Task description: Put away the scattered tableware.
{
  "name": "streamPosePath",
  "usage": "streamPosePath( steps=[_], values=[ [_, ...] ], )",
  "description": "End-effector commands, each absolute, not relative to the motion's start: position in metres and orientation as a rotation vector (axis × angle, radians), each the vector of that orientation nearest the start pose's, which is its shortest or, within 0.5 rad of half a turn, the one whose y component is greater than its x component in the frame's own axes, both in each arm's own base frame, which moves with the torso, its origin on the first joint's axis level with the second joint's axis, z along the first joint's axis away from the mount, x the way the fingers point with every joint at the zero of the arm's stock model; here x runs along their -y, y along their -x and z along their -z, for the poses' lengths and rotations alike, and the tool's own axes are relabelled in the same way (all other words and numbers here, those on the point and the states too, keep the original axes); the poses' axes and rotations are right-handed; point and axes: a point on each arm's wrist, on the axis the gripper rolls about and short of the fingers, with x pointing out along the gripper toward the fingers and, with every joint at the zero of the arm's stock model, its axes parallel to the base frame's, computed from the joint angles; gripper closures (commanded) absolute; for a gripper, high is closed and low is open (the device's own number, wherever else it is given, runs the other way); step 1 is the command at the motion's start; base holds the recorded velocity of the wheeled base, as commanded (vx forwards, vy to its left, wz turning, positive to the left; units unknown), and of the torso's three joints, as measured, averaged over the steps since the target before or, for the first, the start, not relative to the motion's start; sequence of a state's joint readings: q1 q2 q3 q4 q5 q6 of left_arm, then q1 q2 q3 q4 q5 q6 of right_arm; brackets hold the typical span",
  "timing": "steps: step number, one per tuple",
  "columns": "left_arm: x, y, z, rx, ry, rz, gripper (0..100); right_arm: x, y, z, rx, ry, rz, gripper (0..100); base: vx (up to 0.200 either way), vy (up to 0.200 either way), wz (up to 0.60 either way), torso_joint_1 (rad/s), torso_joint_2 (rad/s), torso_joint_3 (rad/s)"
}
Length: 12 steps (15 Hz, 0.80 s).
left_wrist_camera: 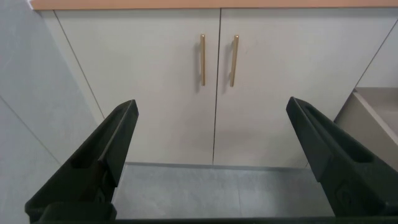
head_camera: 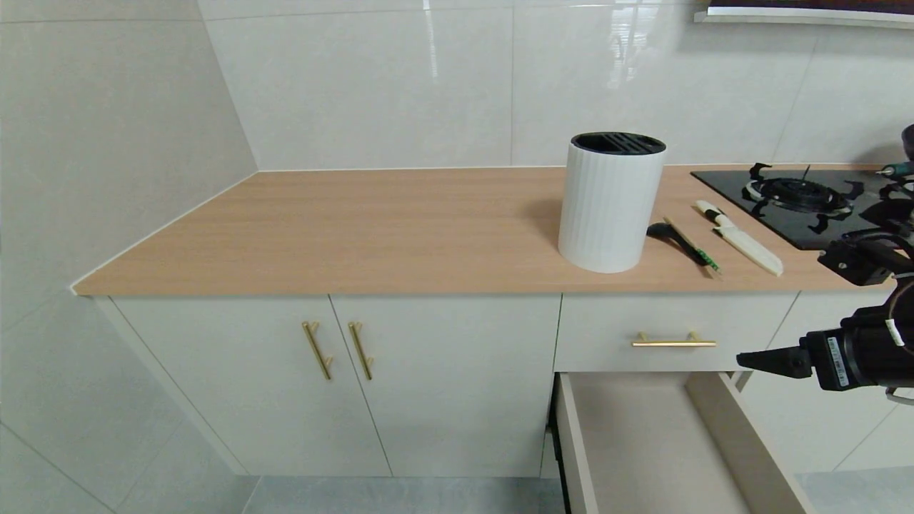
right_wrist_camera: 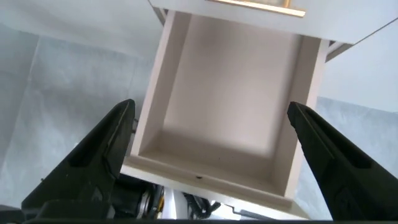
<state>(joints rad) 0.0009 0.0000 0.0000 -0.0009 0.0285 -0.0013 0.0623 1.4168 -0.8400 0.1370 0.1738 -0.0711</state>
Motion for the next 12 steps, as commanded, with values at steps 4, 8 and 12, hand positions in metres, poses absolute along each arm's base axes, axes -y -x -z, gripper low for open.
streamPosePath(
  steps=[4,8,12],
  values=[
    [-0.001,0.023,-0.076,0.000,0.002,-0.031,0,-0.018,-0.281,-0.220,-0.601,0.070,-0.120,0,0.000,0.000,0.00,0.009,-0.02,-0.012],
    [-0.001,0.023,-0.076,0.000,0.002,-0.031,0,-0.020,-0.354,-0.230,-0.613,0.044,-0.035,0,0.000,0.000,0.00,0.000,0.00,0.000],
    [-0.001,0.023,-0.076,0.000,0.002,-0.031,0,-0.015,-0.391,-0.210,-0.662,0.040,0.069,0,0.000,0.000,0.00,0.000,0.00,0.000]
  ],
)
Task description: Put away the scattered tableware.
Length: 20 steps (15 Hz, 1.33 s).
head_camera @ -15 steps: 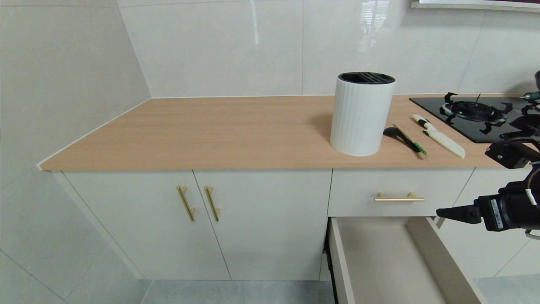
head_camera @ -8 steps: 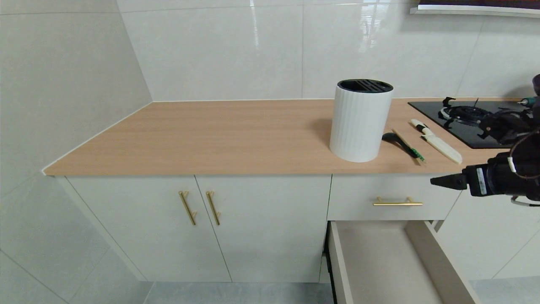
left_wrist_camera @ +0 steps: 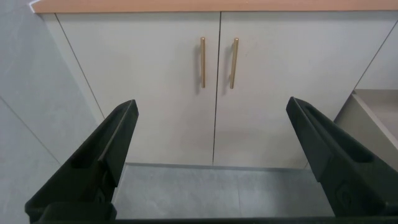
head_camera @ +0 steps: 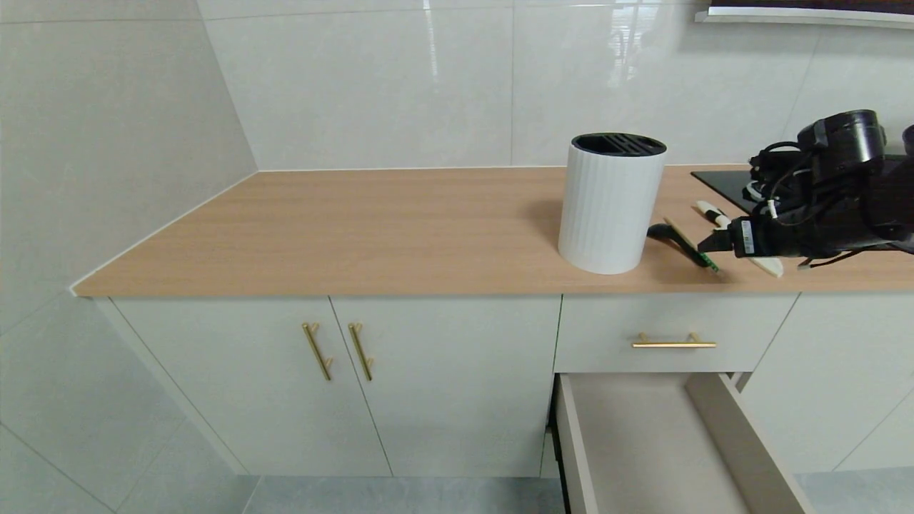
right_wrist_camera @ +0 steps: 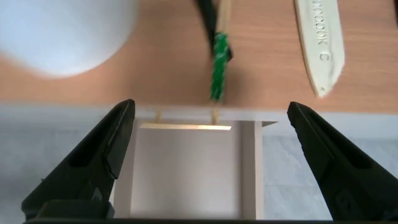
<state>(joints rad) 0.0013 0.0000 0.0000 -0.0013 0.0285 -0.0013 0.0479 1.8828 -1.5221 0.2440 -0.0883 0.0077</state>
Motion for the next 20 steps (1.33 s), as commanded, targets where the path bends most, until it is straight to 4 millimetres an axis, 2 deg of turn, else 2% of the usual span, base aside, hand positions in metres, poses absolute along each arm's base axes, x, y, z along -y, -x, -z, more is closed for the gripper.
streamPosePath(
  steps=[1,4,10,20],
  values=[
    [-0.001,0.023,-0.076,0.000,0.002,-0.031,0,-0.014,-0.394,-0.205,-0.670,0.051,0.097,0,0.000,0.000,0.00,0.000,0.00,0.000],
    [-0.001,0.023,-0.076,0.000,0.002,-0.031,0,-0.015,-0.406,-0.194,-0.653,0.052,0.109,0,0.000,0.000,0.00,0.000,0.00,0.000],
    [-0.001,0.023,-0.076,0.003,0.002,-0.031,0,-0.015,-0.412,-0.189,-0.630,0.046,0.109,0,0.000,0.000,0.00,0.000,0.00,0.000],
    [-0.001,0.023,-0.076,0.000,0.002,-0.031,0,-0.016,-0.414,-0.186,-0.632,0.030,0.111,0,0.000,0.000,0.00,0.000,0.00,0.000]
  ],
)
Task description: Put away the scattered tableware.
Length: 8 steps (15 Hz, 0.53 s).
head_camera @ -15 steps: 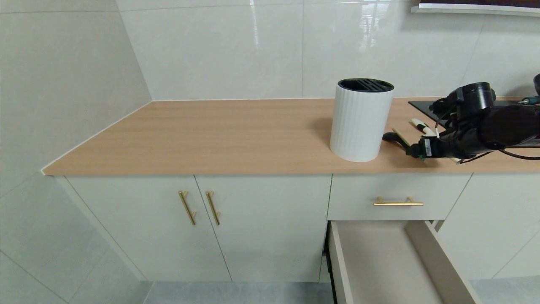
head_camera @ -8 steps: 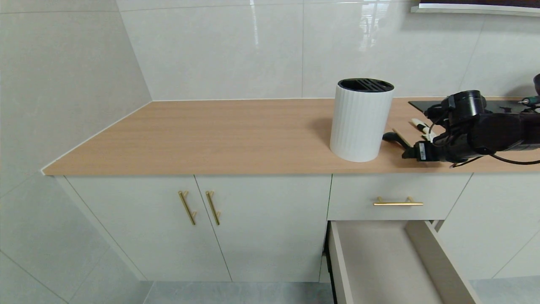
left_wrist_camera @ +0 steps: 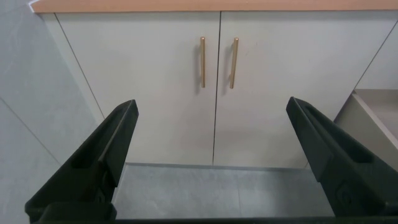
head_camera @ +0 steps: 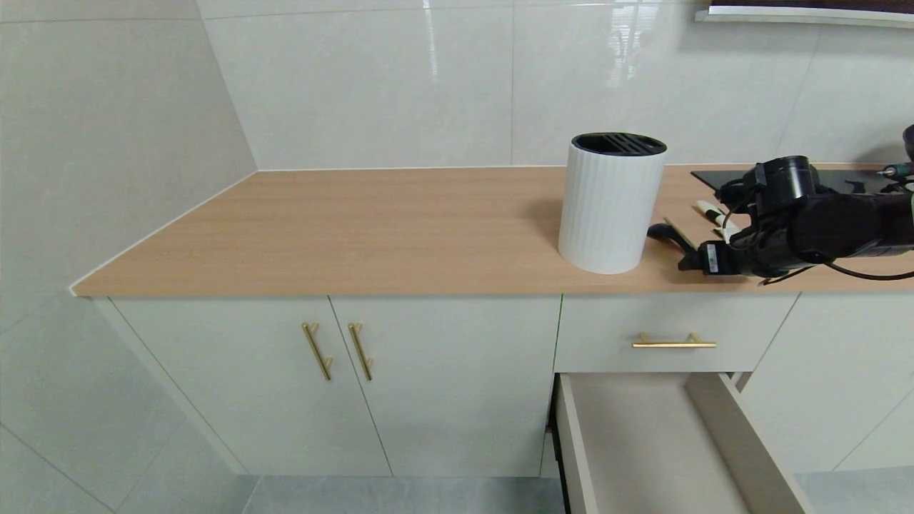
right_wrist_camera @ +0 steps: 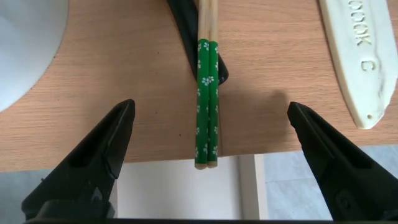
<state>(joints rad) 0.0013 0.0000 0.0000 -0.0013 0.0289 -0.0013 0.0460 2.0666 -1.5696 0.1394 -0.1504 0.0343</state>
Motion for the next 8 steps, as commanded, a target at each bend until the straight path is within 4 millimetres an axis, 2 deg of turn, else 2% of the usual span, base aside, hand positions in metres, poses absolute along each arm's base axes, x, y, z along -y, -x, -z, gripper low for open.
streamPosePath(
  steps=[1,2,8],
  values=[
    [-0.0006,0.0228,-0.0756,0.002,0.002,-0.031,0,-0.0157,-0.4144,-0.1856,-0.633,0.030,0.111,0,0.000,0.000,0.00,0.000,0.00,0.000],
    [-0.0006,0.0227,-0.0757,0.000,0.002,-0.031,0,-0.0158,-0.4153,-0.1836,-0.638,0.030,0.111,100,0.000,0.000,0.00,0.000,0.00,0.000],
    [-0.0006,0.0228,-0.0756,0.002,0.002,-0.031,0,-0.0152,-0.4176,-0.1819,-0.640,0.030,0.113,100,0.000,0.000,0.00,0.000,0.00,0.000]
  ],
)
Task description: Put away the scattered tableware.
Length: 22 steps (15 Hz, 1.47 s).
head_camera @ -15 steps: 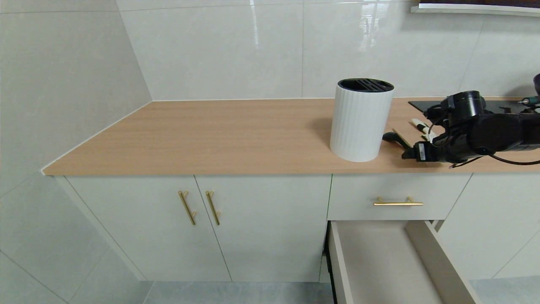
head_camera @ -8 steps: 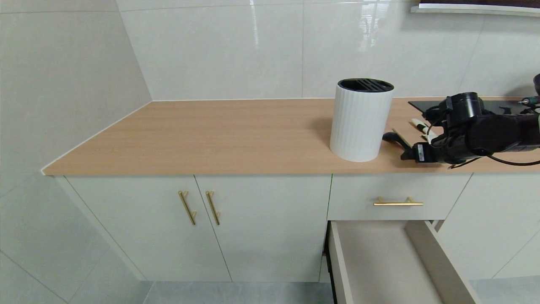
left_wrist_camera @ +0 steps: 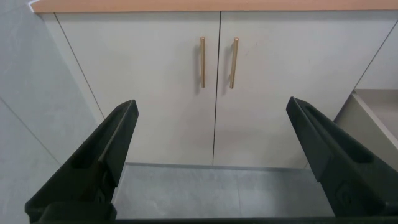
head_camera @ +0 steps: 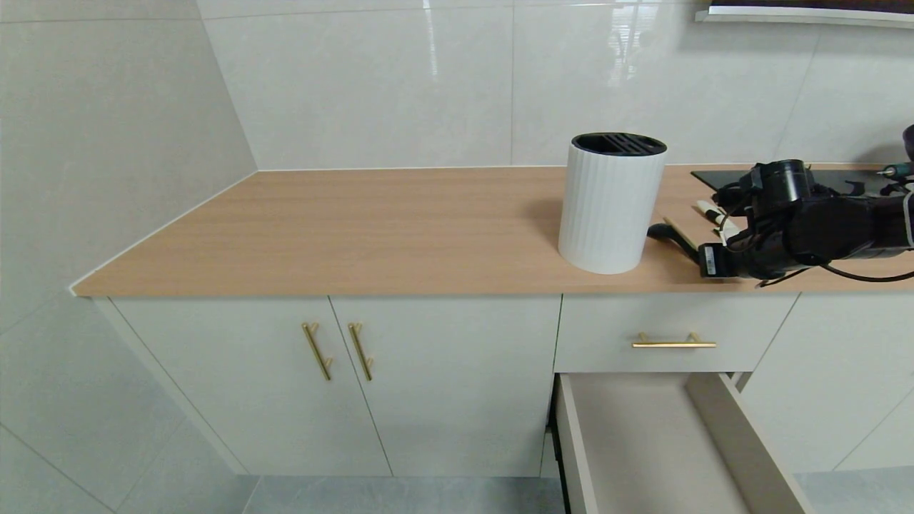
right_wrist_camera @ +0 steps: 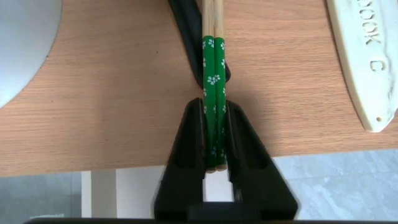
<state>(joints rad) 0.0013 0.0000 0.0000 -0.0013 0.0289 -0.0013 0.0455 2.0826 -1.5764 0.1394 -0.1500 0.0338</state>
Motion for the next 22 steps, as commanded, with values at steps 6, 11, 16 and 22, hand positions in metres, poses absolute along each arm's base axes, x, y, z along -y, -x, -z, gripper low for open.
streamPosePath(
  steps=[6,11,16,22],
  values=[
    [-0.001,0.023,-0.076,0.000,0.002,-0.031,0,-0.014,-0.404,-0.206,-0.586,0.019,0.119,100,0.000,0.000,0.00,0.000,0.00,0.000],
    [-0.001,0.023,-0.076,0.000,0.002,-0.031,0,-0.009,-0.310,-0.269,-0.459,-0.041,0.112,100,0.000,0.000,0.00,0.000,0.00,0.000],
    [-0.001,0.023,-0.076,0.000,0.002,-0.031,0,-0.020,-0.181,-0.266,-0.489,-0.087,-0.153,100,0.000,0.000,0.00,0.000,0.00,0.000],
    [-0.001,0.023,-0.076,0.000,0.002,-0.031,0,-0.048,-0.117,-0.229,-0.636,-0.002,-0.431,100,0.000,0.000,0.00,0.000,0.00,0.000]
  ],
)
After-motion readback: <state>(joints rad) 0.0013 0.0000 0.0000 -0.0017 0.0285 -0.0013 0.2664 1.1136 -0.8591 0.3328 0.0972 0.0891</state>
